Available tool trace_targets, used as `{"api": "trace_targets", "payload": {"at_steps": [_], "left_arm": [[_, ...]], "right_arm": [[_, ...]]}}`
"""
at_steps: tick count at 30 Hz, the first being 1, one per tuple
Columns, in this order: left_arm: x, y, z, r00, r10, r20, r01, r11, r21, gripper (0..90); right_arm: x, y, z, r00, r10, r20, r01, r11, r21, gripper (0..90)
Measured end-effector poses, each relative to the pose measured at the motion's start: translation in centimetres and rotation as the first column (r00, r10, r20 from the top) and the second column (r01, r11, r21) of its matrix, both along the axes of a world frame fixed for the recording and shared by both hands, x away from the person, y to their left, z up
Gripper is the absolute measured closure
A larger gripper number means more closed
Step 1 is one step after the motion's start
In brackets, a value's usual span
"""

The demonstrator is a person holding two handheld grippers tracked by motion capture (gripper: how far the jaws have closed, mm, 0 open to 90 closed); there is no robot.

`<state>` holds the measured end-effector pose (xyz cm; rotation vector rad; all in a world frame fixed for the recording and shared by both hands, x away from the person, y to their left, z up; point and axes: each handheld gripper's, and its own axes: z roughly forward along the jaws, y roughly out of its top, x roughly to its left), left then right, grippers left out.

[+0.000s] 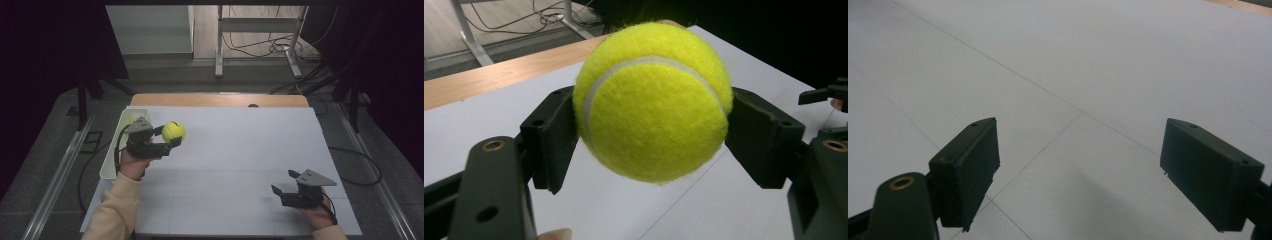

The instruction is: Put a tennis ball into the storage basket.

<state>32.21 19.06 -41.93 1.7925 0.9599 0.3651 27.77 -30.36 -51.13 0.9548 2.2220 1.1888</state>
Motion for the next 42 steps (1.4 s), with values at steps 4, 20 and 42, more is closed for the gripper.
{"api": "trace_targets", "payload": {"at_steps": [4,20,42], "left_arm": [[0.0,0.5,0.2,0.9999,0.017,0.004,-0.017,0.9998,-0.006,26.1],[0.0,2.6,0.4,0.9962,0.087,0.004,-0.087,0.9961,-0.013,26.1],[0.1,6.2,0.1,0.9812,0.193,0.000,-0.193,0.9812,-0.003,26.1]], "right_arm": [[0.0,0.0,0.0,1.0000,-0.001,0.001,0.001,1.000,0.000,16.9],[0.0,0.0,0.0,1.0000,-0.004,0.001,0.004,1.000,0.001,16.9],[0.0,0.0,0.0,1.0000,-0.004,0.000,0.004,1.000,0.000,16.9]]}}
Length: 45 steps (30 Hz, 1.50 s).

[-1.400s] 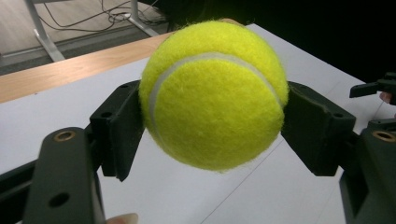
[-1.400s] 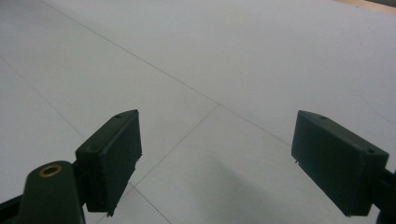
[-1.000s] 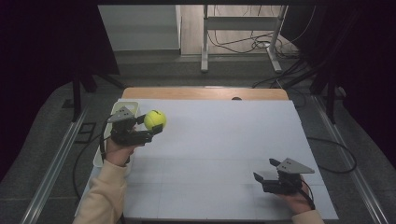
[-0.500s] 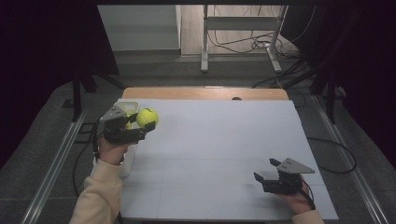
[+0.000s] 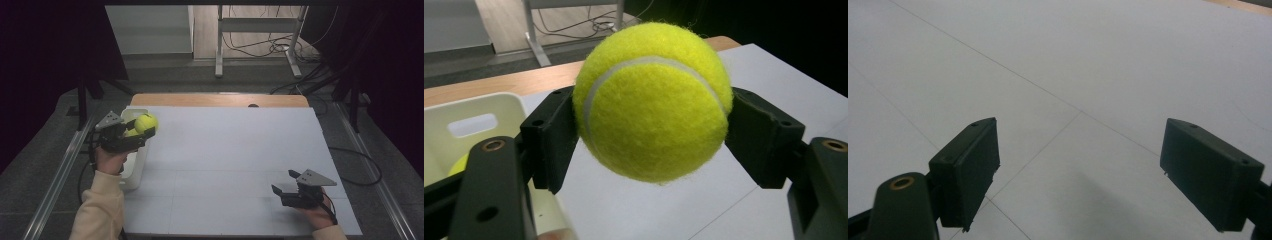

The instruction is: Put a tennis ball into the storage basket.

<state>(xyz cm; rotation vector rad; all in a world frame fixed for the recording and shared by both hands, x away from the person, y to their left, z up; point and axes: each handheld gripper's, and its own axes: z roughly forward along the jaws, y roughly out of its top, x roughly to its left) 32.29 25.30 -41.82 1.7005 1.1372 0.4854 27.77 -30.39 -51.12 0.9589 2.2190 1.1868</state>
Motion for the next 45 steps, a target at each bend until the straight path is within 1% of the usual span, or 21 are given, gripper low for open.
{"api": "trace_targets", "payload": {"at_steps": [3,5,10,15,23,35,37,43,45], "left_arm": [[0.1,0.5,-0.2,0.9999,0.016,-0.005,-0.016,0.9999,0.002,26.1],[0.1,0.9,-0.3,0.9995,0.031,-0.011,-0.031,0.9995,0.008,26.1],[0.2,1.3,-0.5,0.9989,0.045,-0.015,-0.044,0.9989,0.014,26.1],[0.3,1.9,-0.8,0.9971,0.072,-0.027,-0.071,0.9971,0.026,26.1],[0.4,2.6,-1.1,0.9947,0.097,-0.035,-0.096,0.9950,0.026,26.1],[0.5,4.4,-1.5,0.9865,0.151,-0.062,-0.150,0.9882,0.032,26.1],[0.5,4.6,-1.6,0.9855,0.157,-0.065,-0.155,0.9875,0.029,26.1],[0.6,4.7,-1.8,0.9837,0.164,-0.073,-0.162,0.9861,0.038,26.1],[0.6,4.7,-1.8,0.9824,0.170,-0.078,-0.166,0.9848,0.049,26.1]], "right_arm": [[0.0,-0.1,0.0,1.0000,-0.002,-0.002,0.002,1.000,0.008,16.9],[0.0,0.0,0.0,1.0000,-0.001,-0.002,0.001,1.000,0.003,16.9],[0.0,0.0,0.0,1.0000,0.001,0.000,-0.001,1.000,-0.002,16.9],[0.0,0.0,0.0,1.0000,0.002,0.000,-0.002,1.000,-0.003,16.9],[0.0,0.0,0.0,1.0000,0.006,-0.002,-0.006,1.000,-0.003,16.9],[0.0,0.0,-0.1,1.0000,0.005,-0.003,-0.005,1.000,-0.008,16.9],[0.0,0.1,-0.1,1.0000,0.006,-0.003,-0.006,1.000,-0.009,16.9],[0.0,0.0,-0.1,1.0000,0.006,-0.003,-0.006,1.000,-0.004,16.8],[0.0,0.0,-0.1,1.0000,0.007,-0.003,-0.007,1.000,-0.004,16.8]]}}
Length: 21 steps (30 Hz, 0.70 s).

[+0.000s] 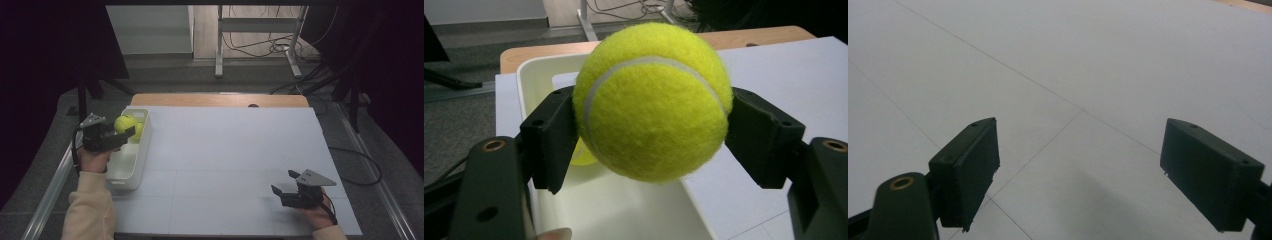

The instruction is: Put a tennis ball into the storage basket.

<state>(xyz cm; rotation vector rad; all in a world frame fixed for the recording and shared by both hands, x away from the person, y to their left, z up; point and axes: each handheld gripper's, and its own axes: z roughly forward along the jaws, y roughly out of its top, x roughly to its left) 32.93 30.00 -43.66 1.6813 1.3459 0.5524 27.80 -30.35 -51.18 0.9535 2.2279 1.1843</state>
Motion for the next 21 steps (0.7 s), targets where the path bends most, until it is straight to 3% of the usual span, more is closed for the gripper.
{"api": "trace_targets", "payload": {"at_steps": [12,21], "left_arm": [[0.5,0.2,-0.7,0.9979,0.031,-0.057,-0.028,0.9986,0.044,26.1],[1.0,0.2,-1.2,0.9932,0.030,-0.112,-0.023,0.9974,0.069,26.0]], "right_arm": [[0.0,0.0,0.0,1.0000,-0.002,-0.001,0.002,1.000,-0.007,16.9],[0.0,0.0,0.0,1.0000,-0.002,-0.001,0.002,1.000,-0.006,16.9]]}}
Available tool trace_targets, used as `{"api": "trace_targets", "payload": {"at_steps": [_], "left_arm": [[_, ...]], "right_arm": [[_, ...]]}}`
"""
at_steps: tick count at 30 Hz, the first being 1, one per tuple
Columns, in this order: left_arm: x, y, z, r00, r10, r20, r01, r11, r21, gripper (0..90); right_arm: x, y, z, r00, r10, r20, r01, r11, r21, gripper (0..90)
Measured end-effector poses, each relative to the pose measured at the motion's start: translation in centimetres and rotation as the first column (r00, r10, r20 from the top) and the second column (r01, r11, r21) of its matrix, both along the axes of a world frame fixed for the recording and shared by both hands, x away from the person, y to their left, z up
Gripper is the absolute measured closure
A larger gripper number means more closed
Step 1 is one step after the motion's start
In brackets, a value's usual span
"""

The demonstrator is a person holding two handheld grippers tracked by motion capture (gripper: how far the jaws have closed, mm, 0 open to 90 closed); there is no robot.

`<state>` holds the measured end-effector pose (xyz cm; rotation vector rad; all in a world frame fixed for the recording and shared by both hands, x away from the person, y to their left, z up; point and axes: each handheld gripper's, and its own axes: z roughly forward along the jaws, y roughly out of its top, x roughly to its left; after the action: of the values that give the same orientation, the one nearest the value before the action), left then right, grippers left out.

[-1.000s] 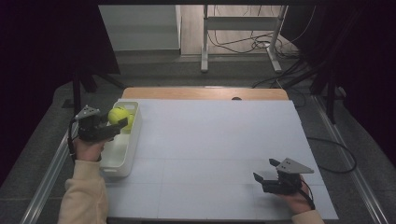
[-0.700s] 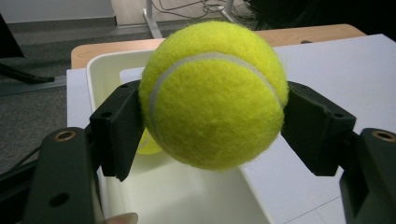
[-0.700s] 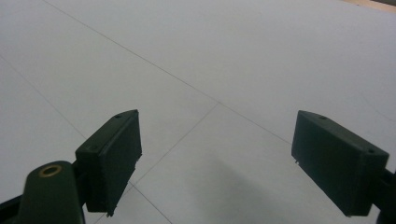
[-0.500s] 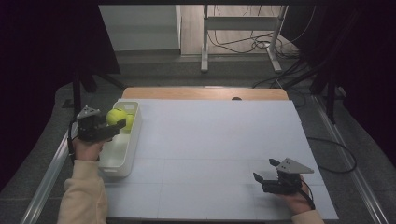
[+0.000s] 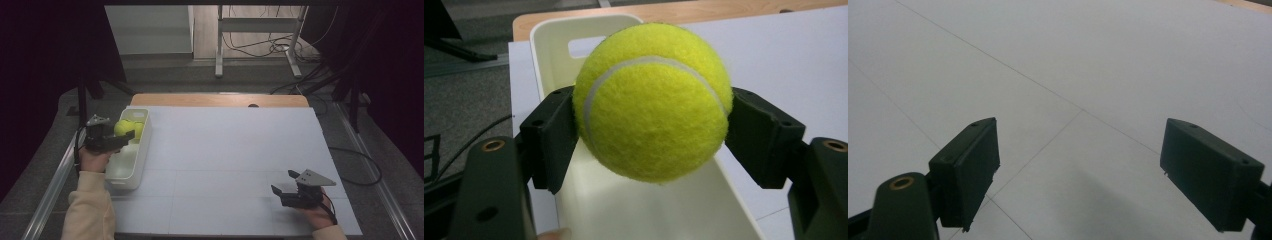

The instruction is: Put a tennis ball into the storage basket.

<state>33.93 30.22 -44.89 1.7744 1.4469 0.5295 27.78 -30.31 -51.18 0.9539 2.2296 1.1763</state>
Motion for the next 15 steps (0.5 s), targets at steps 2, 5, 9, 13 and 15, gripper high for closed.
{"api": "trace_targets", "payload": {"at_steps": [2,5,9,13,15], "left_arm": [[0.13,-0.04,-0.15,0.9999,0.000,-0.015,0.000,1.0000,0.010,26.0],[0.24,-0.12,-0.29,0.9995,-0.001,-0.030,0.001,0.9998,0.021,26.0],[0.39,-0.30,-0.46,0.9987,0.004,-0.051,-0.002,0.9989,0.048,26.0],[0.45,-0.31,-0.56,0.9981,0.005,-0.061,-0.002,0.9986,0.054,25.9],[0.46,-0.30,-0.59,0.9980,0.004,-0.062,-0.001,0.9986,0.053,25.9]], "right_arm": [[-0.01,0.01,0.00,1.0000,0.001,0.000,-0.001,1.000,-0.002,16.9],[0.00,0.01,-0.01,1.0000,0.001,0.000,-0.001,1.000,-0.003,16.9],[0.00,0.02,-0.02,1.0000,0.004,0.000,-0.004,1.000,0.000,16.9],[0.01,0.01,-0.02,1.0000,0.004,0.000,-0.004,1.000,0.000,16.9],[0.01,0.01,-0.02,1.0000,0.005,0.000,-0.005,1.000,0.000,16.9]]}}
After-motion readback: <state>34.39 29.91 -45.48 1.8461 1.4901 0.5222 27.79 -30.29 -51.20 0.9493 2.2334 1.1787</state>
